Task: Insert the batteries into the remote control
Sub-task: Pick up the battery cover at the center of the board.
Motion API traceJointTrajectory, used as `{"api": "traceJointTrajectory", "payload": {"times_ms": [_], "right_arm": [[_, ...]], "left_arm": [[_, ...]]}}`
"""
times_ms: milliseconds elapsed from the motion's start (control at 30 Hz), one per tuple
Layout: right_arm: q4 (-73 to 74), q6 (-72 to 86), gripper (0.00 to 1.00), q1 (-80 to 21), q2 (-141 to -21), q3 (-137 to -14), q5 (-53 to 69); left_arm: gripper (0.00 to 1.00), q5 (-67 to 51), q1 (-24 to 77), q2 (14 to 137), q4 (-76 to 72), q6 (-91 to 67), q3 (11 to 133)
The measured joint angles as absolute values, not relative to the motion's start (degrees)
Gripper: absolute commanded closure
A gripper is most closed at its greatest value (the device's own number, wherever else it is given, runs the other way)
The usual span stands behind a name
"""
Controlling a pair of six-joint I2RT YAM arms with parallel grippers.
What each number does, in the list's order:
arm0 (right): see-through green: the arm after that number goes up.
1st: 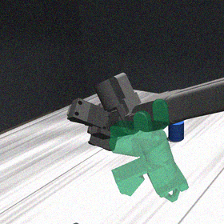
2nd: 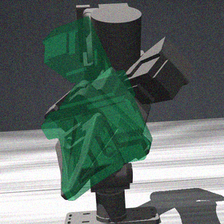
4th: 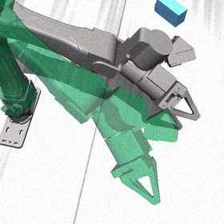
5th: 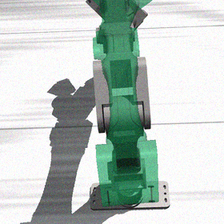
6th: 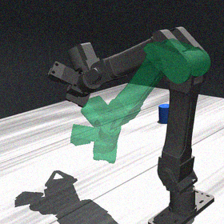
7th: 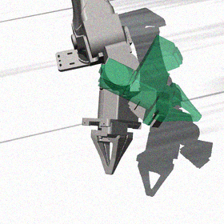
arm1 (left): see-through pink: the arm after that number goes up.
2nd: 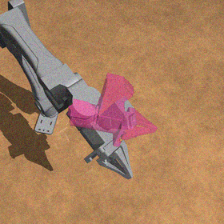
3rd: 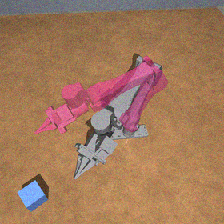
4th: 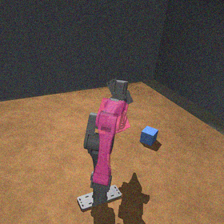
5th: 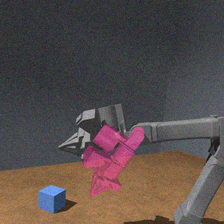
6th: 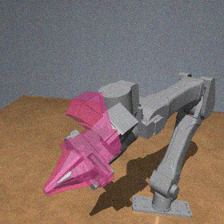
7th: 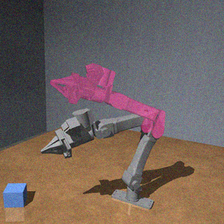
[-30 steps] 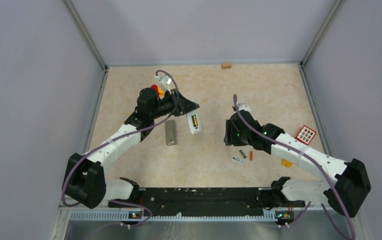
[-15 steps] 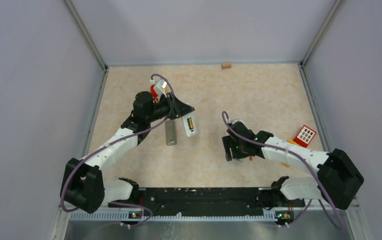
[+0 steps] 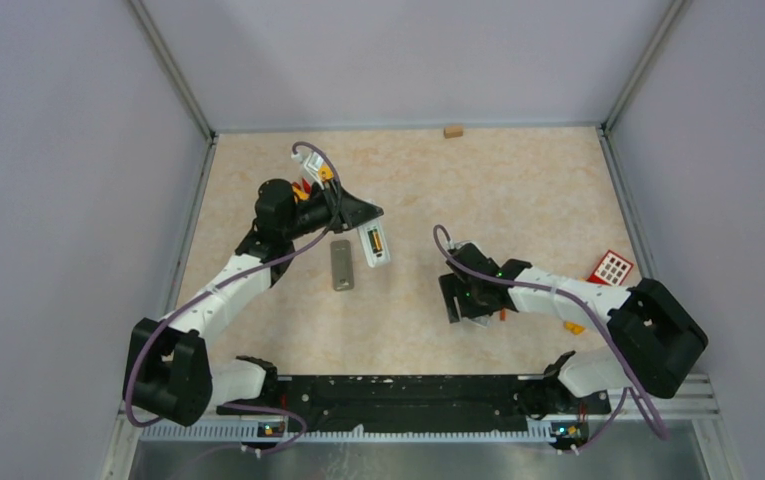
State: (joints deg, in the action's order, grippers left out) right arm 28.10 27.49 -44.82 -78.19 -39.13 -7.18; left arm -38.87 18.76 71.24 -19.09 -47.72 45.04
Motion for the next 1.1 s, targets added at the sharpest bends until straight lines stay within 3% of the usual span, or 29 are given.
{"api": "traceJointTrajectory", "payload": {"times_ms": [300, 600, 800, 1000, 1100], "right_arm": [[31.57, 28.27, 0.34, -44.8, -78.5, -39.86, -5.78], [37.63, 29.43, 0.58, -45.21, -78.96, -40.51, -4.95], [40.95, 31.14, 0.59, -47.29, -82.39, -43.24, -6.63], [42.17, 32.58, 0.51, -48.66, -82.67, -43.55, -6.83], [42.96, 32.84, 0.61, -48.71, -82.67, -43.55, -6.85]], "left_arm": [[1.0, -39.66, 18.35, 71.26, -19.88, -47.72, 45.04], [1.0, -39.68, 17.76, 71.26, -20.56, -47.81, 45.04], [1.0, -39.68, 17.43, 71.26, -20.58, -47.86, 44.95], [1.0, -39.68, 17.21, 71.26, -20.6, -47.9, 44.82], [1.0, -39.7, 17.23, 71.26, -20.62, -48.05, 44.82]]}}
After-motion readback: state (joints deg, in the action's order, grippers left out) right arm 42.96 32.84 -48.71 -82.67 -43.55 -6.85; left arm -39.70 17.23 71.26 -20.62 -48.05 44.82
